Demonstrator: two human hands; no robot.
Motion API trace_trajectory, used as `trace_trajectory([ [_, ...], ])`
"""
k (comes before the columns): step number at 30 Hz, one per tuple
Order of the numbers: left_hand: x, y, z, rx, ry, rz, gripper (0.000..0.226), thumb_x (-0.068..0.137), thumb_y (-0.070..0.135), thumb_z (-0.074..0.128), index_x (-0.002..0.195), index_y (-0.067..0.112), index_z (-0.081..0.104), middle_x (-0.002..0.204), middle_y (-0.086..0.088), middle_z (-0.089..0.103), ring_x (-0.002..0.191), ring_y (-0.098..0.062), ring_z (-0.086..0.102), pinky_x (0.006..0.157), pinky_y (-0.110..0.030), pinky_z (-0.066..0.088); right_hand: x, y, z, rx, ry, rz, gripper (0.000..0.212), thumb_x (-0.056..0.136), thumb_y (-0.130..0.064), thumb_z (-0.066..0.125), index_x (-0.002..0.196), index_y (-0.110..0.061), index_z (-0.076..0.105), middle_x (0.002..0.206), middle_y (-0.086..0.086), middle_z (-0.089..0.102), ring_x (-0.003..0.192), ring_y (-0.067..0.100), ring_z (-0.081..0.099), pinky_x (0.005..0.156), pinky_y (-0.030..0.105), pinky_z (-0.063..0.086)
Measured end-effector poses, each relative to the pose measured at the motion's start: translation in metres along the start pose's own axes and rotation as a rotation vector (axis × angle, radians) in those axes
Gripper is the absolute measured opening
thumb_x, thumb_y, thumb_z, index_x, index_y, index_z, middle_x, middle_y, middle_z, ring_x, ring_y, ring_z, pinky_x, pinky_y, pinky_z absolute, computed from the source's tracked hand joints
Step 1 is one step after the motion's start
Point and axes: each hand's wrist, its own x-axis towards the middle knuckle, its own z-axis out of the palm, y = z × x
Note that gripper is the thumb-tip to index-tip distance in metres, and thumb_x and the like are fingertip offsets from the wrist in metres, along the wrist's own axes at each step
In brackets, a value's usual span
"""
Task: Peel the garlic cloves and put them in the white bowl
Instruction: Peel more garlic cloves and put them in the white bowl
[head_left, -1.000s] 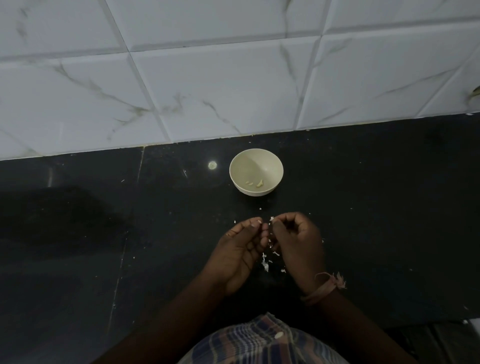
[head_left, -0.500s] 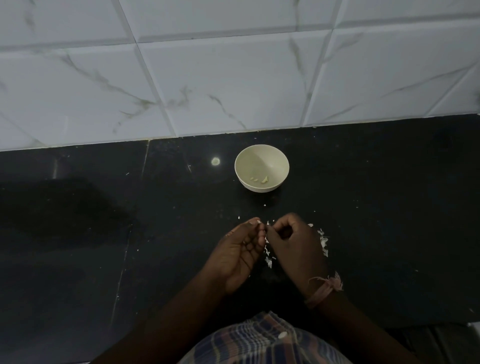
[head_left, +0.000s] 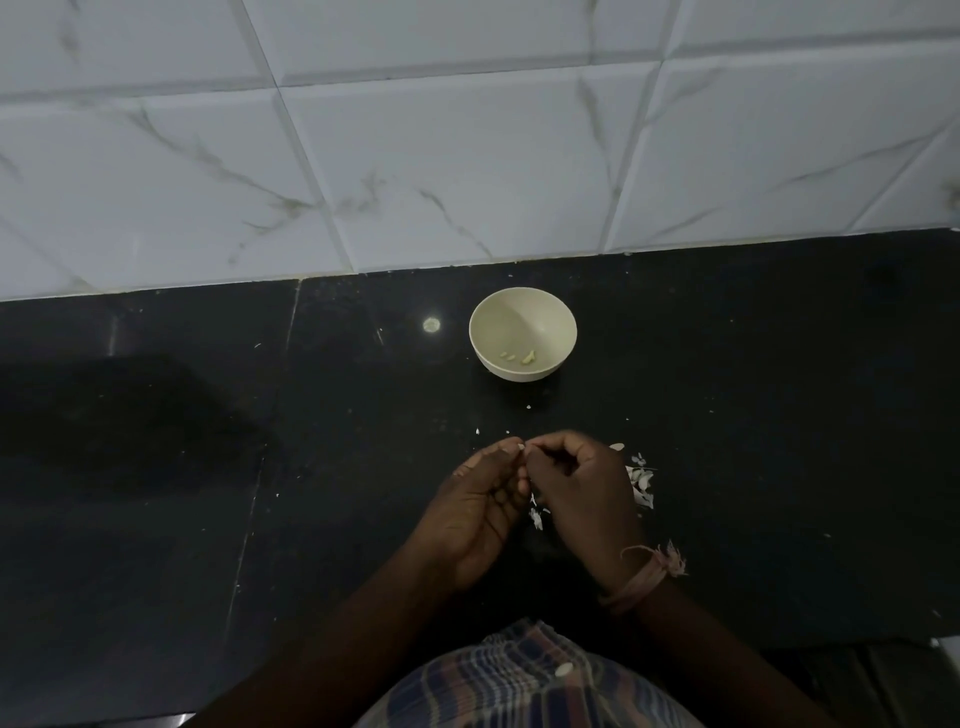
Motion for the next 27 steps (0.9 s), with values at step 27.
trace_trajectory([
  [27, 0.001, 0.002, 0.015, 0.206, -0.015, 0.196, 0.012, 0.094, 0.003, 0.062, 0.104, -0.001, 0.066, 0.104, -0.027, 0.07, 0.089, -0.029, 0.072, 0.079, -0.033, 0.061, 0.009, 0.001, 0.0, -0.207, 0.111, -0.215, 0.009, 0.083, -0.022, 0.072, 0.08, -0.025, 0.064, 0.082, -0.008, 0.065, 0.075, 0.005, 0.062, 0.064, 0.013, 0.045],
])
